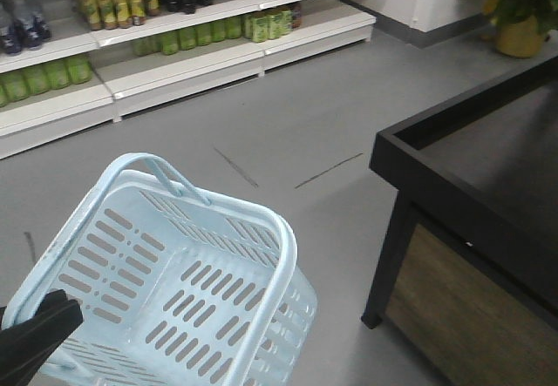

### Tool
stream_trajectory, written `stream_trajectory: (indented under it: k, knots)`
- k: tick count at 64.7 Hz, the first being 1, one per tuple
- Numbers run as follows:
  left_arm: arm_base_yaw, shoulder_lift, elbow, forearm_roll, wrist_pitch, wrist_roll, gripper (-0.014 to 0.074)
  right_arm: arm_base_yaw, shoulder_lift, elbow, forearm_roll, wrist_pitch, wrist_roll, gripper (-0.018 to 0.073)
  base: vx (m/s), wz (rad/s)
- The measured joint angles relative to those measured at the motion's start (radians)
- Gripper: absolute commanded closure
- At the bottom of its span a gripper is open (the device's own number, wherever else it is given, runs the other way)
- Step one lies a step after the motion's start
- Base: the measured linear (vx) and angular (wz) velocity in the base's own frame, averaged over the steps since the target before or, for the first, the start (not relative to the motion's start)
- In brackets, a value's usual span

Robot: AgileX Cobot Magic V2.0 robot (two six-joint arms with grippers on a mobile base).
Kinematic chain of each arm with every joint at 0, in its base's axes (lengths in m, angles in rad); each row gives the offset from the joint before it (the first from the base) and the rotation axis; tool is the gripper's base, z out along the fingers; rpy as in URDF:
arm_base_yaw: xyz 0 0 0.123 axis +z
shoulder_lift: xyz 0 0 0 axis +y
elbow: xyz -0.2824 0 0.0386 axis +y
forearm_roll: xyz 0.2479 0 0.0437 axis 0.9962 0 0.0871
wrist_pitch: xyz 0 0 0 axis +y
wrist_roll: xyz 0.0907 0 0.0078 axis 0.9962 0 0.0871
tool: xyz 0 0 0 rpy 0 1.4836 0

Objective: Pick three apples into basket with both arms
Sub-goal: 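Turn the base toward the fruit table holding the basket in the left gripper, then drive the base up to the fruit table edge and stop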

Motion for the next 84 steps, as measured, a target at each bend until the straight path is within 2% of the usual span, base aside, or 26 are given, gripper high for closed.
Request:
stream_trajectory:
  k: [84]
  knots:
    - [0.0, 0.0, 0.0, 0.0, 0.0, -0.002, 0.0603, 0.0, 0.0, 0.0, 0.0, 0.0, 0.0, 0.0567, 0.11, -0.52]
